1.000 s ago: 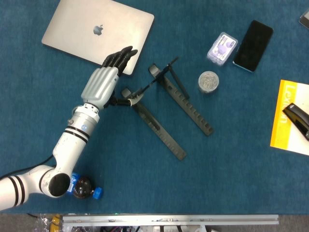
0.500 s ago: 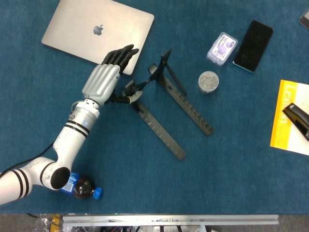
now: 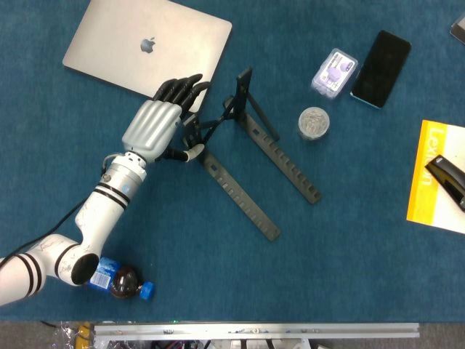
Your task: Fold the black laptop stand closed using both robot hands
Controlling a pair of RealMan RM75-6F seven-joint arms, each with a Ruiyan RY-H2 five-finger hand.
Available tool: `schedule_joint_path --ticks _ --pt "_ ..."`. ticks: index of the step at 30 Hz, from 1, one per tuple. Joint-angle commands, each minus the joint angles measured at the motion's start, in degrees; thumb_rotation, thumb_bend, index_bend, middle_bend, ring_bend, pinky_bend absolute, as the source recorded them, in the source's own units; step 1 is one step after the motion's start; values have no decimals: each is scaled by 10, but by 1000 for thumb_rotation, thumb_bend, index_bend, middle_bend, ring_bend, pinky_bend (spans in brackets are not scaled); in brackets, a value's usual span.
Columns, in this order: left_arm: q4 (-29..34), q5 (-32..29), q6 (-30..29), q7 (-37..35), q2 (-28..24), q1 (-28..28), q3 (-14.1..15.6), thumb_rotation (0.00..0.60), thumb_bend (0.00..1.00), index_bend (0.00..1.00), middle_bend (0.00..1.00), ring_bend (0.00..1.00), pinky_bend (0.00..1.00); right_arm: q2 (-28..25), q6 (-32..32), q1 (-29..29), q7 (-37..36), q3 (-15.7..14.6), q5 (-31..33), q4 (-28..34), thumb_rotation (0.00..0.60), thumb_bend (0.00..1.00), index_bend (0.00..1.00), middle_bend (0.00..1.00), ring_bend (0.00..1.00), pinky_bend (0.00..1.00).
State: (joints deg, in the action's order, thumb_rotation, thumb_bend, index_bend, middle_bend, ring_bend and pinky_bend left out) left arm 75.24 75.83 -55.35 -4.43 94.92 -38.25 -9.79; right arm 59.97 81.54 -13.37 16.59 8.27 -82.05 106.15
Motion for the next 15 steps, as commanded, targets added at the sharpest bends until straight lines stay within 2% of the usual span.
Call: schedule_joint_path --ticks 1,15 --pt "2 10 -6 -5 -5 1 5 600 255 0 0 0 5 1 -1 -1 1 0 -1 -1 600 58 127 253 92 157" --pt "14 27 -21 -31 -20 6 14 600 255 0 0 0 5 16 -20 -10 -3 -6 -2 -14 600 50 127 251 89 157"
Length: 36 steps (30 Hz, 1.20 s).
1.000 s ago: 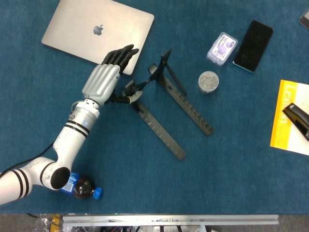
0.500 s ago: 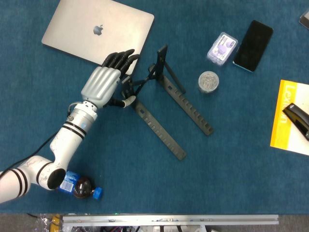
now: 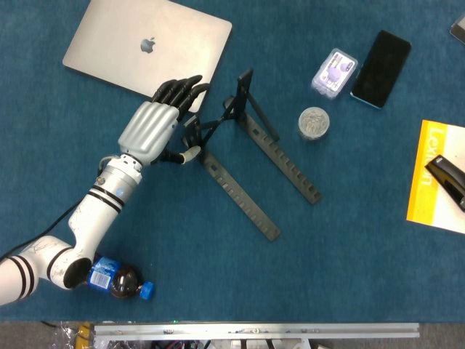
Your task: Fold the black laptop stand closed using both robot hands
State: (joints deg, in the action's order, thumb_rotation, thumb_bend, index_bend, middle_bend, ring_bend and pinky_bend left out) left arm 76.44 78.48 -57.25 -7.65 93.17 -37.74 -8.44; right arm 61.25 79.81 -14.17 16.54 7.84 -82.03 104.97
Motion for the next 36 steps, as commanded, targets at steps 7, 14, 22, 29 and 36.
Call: schedule_joint_path --ticks 7,14,22,29,36 --pt "22 -2 -10 23 -25 6 2 600 255 0 0 0 5 28 -33 -22 -22 -7 -17 -24 600 0 127 244 78 157" --pt "42 -10 -14 38 -46 10 2 600 255 0 0 0 5 57 -63 -57 -77 7 -27 -55 600 0 127 222 49 159" --pt "62 -12 -22 50 -64 17 3 600 255 0 0 0 5 117 -78 -93 -88 25 -25 -98 600 0 82 178 17 159" --pt "70 -16 -26 57 -72 20 3 600 255 0 0 0 5 113 -158 -128 -116 14 -5 -73 600 0 81 178 16 165" --pt "76 -19 -27 66 -77 19 0 600 255 0 0 0 5 88 -245 -159 -219 18 38 -23 600 15 80 179 16 215"
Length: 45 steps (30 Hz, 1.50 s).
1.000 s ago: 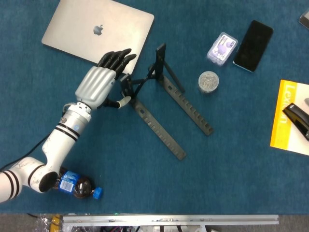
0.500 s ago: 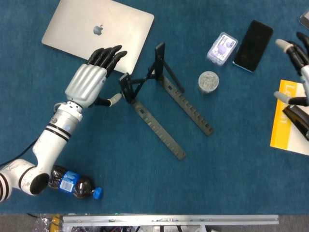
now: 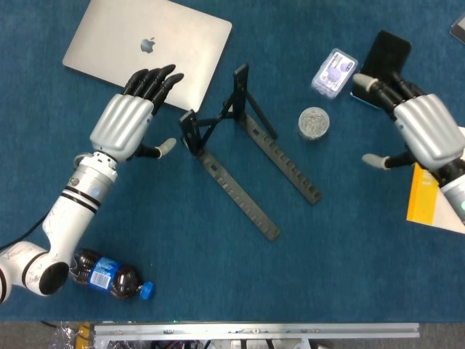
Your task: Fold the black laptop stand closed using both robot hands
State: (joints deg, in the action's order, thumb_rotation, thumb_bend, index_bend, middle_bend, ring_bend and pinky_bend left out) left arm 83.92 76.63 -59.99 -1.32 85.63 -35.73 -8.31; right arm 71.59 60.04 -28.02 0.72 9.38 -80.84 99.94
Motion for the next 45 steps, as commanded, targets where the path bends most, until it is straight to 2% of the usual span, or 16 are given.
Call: schedule_joint_path --ticks 1,8,15,29,45 --pt "2 -2 1 5 -2 -1 -2 600 255 0 0 0 5 -18 -60 -25 -79 4 31 32 600 22 81 180 16 215" --pt "9 -8 -1 15 -7 -2 -5 600 255 0 0 0 5 -4 -129 -62 -202 21 53 29 600 157 84 250 66 226" --pt "12 -12 -3 22 -7 0 -4 600 255 0 0 0 5 30 -164 -88 -264 31 69 7 600 284 198 366 158 298" --pt "16 -13 -8 32 -7 0 -6 600 256 0 0 0 5 120 -212 -147 -264 52 147 -61 600 318 237 400 186 331" --pt "22 -14 -15 37 -12 6 -3 600 255 0 0 0 5 191 -246 -181 -278 61 163 -146 600 319 238 400 186 331"
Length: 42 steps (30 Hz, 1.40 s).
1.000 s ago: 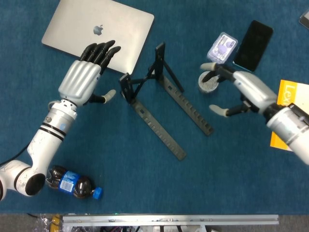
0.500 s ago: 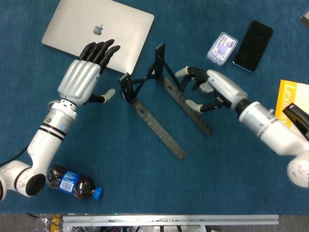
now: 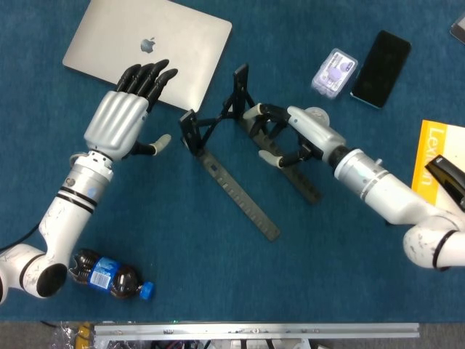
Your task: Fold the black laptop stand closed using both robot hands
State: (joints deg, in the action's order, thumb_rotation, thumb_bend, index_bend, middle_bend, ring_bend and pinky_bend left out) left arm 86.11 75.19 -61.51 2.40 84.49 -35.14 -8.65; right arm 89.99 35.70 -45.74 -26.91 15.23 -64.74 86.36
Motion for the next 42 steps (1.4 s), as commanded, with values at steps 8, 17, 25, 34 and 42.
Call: schedule_joint_path --ticks 8,17,25,34,42 --pt "2 0 -2 0 -4 4 2 600 255 0 0 0 5 26 -13 -14 -6 9 8 -52 600 319 238 401 186 331" --pt "5 -1 -6 1 -9 8 3 600 256 0 0 0 5 46 -30 -28 -16 23 16 -86 600 319 239 400 186 331" --pt "7 0 -7 1 -13 11 4 600 256 0 0 0 5 22 -30 -19 -9 12 1 -51 600 319 239 400 186 331" --pt "15 1 -14 7 -16 17 6 600 255 0 0 0 5 65 -48 -46 -6 25 20 -112 600 319 239 401 186 331" --pt "19 2 -17 7 -20 21 7 600 256 0 0 0 5 80 -47 -53 -7 30 13 -127 600 319 239 400 186 332"
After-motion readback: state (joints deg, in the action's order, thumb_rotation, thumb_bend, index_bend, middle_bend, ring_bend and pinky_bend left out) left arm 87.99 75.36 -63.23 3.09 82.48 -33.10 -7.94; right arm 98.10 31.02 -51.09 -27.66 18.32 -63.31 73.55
